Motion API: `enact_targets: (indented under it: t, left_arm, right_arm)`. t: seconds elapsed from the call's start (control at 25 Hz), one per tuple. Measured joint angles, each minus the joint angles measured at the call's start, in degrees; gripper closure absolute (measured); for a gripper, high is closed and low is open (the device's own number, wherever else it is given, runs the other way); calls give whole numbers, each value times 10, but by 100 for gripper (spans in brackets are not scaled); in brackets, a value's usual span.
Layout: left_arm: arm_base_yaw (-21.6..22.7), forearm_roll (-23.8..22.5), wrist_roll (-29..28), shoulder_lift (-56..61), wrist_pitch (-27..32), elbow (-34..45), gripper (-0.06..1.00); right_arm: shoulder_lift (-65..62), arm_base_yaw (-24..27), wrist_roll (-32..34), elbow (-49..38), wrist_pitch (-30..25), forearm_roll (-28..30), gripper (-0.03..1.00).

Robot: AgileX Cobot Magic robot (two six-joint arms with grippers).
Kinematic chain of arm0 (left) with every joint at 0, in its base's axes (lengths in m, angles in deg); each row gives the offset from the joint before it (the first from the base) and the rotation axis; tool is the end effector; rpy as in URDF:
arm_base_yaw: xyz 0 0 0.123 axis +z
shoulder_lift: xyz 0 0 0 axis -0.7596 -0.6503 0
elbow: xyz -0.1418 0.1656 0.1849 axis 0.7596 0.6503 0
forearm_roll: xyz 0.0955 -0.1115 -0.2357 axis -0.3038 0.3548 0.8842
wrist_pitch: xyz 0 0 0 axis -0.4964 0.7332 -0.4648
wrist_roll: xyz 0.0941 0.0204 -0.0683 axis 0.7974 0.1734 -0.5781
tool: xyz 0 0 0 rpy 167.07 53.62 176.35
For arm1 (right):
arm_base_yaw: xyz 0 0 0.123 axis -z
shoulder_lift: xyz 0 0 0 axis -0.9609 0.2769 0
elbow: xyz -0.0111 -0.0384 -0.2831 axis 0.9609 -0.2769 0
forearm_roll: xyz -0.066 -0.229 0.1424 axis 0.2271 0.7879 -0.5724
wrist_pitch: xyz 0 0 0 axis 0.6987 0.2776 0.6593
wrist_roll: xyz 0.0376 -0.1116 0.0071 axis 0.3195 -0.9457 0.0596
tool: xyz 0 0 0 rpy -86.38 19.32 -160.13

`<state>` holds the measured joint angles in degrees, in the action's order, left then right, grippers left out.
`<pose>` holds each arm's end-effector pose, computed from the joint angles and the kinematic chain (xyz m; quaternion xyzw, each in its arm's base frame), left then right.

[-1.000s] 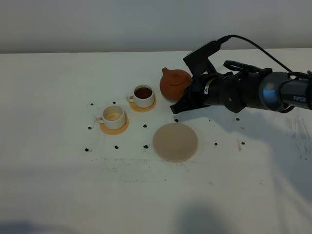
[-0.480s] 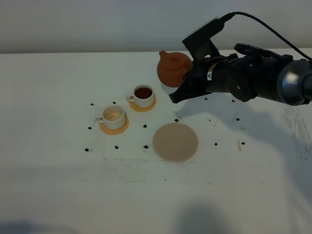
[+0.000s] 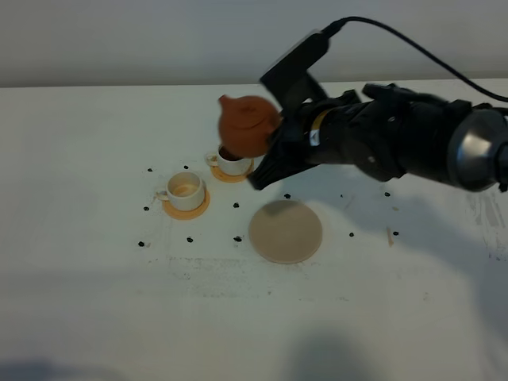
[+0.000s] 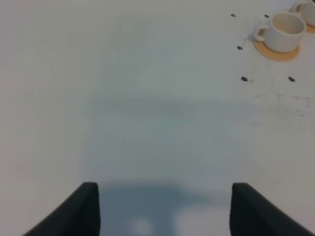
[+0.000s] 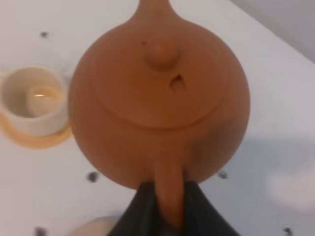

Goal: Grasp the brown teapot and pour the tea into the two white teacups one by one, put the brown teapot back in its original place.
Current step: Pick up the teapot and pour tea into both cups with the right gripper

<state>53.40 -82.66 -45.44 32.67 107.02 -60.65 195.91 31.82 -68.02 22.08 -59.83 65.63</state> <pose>0.0461 0.0003 0.2628 -0.0399 0.8634 -0.0027 0.5029 0.3411 0.2998 0.1876 -0.4058 0.8229 0.0803 0.3894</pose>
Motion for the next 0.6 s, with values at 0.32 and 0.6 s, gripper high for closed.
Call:
enact_targets:
  t: [0.32, 0.6]
  left_arm:
    - [0, 0, 0, 0, 0, 0, 41]
    - [0, 0, 0, 0, 0, 0, 41]
  right_arm:
    - [0, -48, 0, 0, -25, 3, 87]
    - [10, -80, 0, 0, -40, 15, 87]
